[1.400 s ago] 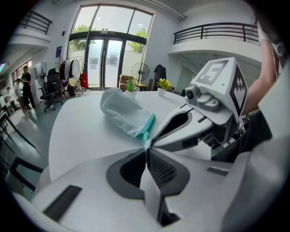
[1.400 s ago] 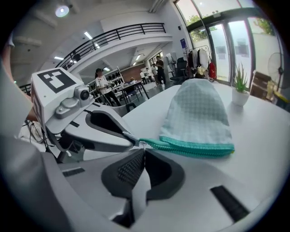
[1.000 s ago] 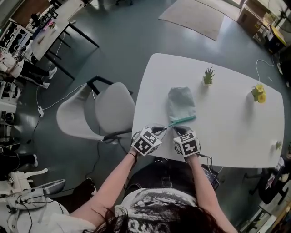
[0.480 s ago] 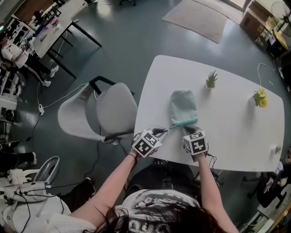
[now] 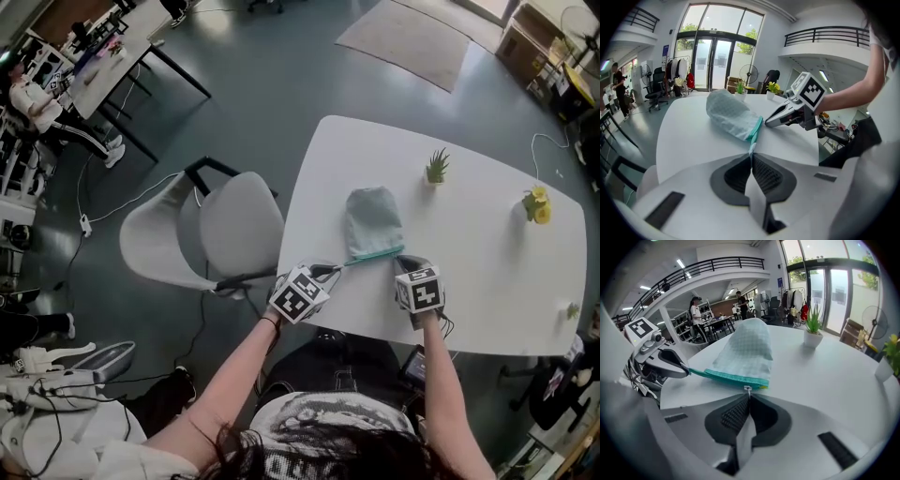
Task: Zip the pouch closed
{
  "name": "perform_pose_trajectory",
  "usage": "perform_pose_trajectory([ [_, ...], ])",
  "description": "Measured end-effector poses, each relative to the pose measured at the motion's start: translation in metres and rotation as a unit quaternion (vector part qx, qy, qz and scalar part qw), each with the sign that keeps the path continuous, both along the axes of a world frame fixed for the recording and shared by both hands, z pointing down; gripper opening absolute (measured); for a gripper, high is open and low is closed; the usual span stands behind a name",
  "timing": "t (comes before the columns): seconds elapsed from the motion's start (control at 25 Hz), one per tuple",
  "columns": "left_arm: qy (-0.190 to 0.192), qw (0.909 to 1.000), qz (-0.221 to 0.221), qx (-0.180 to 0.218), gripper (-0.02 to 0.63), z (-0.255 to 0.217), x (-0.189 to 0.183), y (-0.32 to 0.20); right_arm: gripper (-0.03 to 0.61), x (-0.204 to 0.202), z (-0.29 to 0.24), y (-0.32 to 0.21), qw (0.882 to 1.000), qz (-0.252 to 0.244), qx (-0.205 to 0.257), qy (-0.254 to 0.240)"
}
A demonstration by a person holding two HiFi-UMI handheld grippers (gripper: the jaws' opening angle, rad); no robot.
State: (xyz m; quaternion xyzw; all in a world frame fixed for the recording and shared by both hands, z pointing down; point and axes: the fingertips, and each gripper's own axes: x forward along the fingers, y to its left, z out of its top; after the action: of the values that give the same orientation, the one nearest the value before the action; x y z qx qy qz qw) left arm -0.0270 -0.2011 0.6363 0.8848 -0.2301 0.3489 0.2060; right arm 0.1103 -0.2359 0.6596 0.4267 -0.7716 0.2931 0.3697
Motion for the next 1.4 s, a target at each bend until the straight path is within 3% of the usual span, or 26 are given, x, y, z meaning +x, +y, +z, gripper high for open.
perform_pose_trajectory([
  [0.44, -0.002, 0.9999, -0.010, 0.004, 0.020, 0.004, -0.004, -0.001, 0.002, 0.011, 0.001, -0.002, 1.000, 0.013, 0.004, 0.009],
  [0.6, -0.010, 0.9995, 0.002, 0.029, 0.025, 0.001, -0.002, 0.000, 0.007, 0.009, 0.000, 0.001, 1.000, -0.007, 0.012, 0.021],
  [0.72, -0.005, 0.9997, 0.004, 0.022, 0.180, 0.001, -0.002, 0.007, 0.063, 0.004, -0.004, 0.007, 1.000, -0.017, 0.014, 0.014],
  [1.08, 0.042, 0.9970, -0.030, 0.057, 0.155, -0.044, -0.009, 0.021, 0.083, -0.027, -0.055, 0.034, 0.996, -0.035, 0.080, -0.036],
  [1.4, 0.090, 0.9871, -0.078, 0.108, 0.124, -0.101, -0.031, 0.047, 0.083, -0.064, -0.106, 0.083, 0.987, -0.017, 0.130, -0.095],
])
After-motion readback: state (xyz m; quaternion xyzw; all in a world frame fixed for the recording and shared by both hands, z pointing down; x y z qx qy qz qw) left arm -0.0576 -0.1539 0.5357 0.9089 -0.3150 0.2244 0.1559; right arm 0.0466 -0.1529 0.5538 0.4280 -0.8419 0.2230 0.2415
